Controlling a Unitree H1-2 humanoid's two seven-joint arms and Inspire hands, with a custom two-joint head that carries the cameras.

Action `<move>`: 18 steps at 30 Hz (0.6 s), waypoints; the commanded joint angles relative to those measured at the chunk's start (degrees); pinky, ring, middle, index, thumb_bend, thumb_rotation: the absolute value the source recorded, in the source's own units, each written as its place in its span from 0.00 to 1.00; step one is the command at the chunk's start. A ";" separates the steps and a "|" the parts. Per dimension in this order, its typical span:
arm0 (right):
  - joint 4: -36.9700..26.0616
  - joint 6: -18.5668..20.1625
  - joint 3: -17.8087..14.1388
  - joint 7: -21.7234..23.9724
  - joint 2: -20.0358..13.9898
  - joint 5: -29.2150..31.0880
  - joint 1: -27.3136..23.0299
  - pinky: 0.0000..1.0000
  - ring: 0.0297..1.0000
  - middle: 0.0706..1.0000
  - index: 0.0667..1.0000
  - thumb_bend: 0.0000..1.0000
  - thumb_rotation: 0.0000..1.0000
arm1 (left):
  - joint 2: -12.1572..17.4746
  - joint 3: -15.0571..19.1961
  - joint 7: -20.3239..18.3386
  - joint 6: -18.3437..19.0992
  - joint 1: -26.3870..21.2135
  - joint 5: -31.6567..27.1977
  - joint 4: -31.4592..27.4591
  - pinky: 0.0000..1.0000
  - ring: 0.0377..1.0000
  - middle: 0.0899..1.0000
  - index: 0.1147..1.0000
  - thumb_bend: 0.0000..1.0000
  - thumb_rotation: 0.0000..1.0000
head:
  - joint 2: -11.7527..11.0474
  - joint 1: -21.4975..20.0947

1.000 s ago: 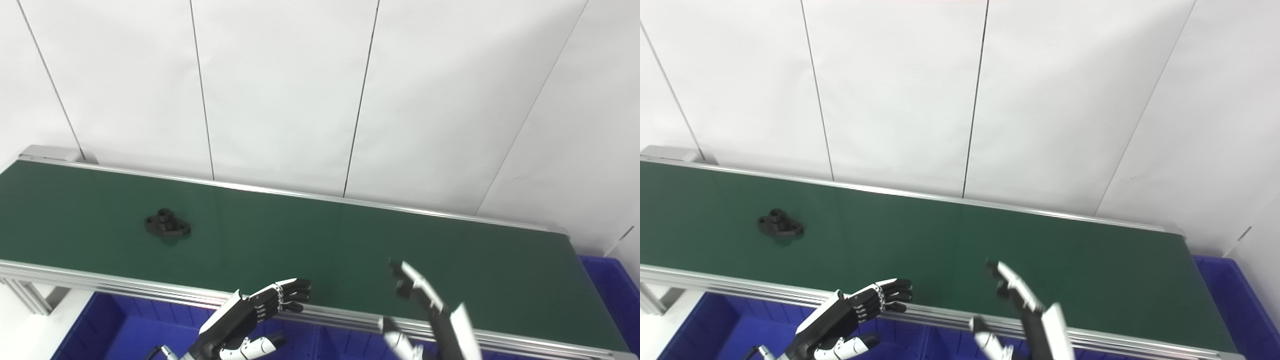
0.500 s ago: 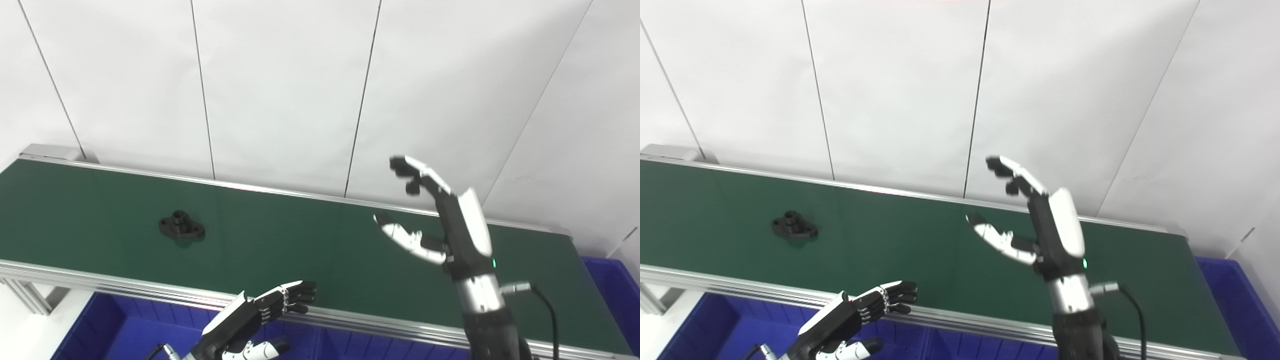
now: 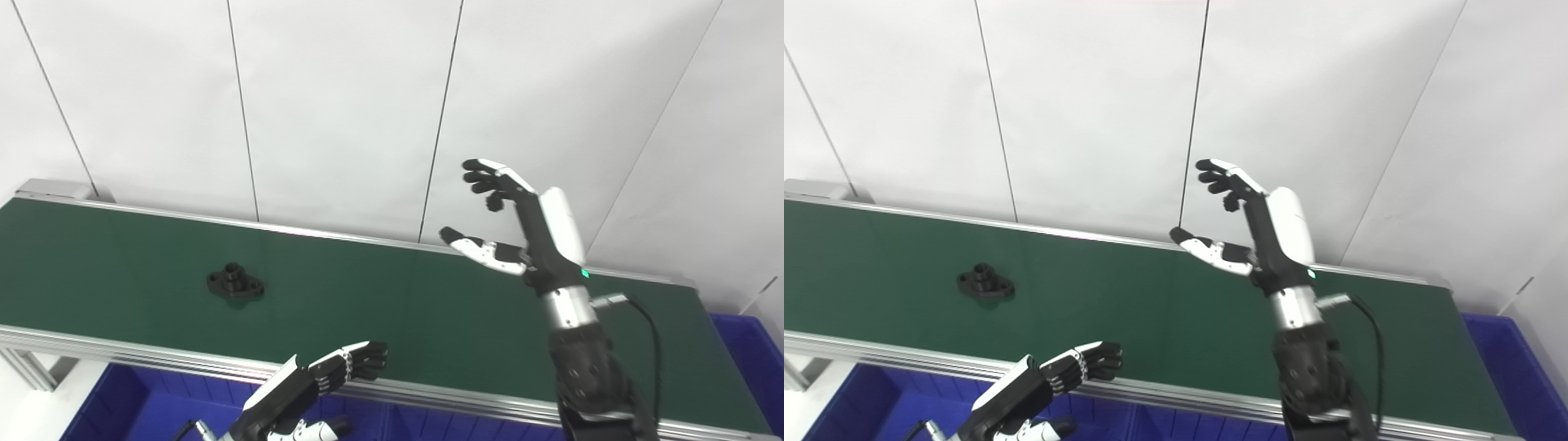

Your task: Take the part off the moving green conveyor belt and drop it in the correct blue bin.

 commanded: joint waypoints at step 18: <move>27.80 2.36 5.96 -1.47 3.13 -1.73 -22.91 0.69 0.75 0.77 0.82 0.91 0.38 | 1.73 -0.60 0.76 -2.00 2.62 -1.39 -4.38 0.83 0.87 0.90 0.87 0.45 0.63 | 1.29 0.99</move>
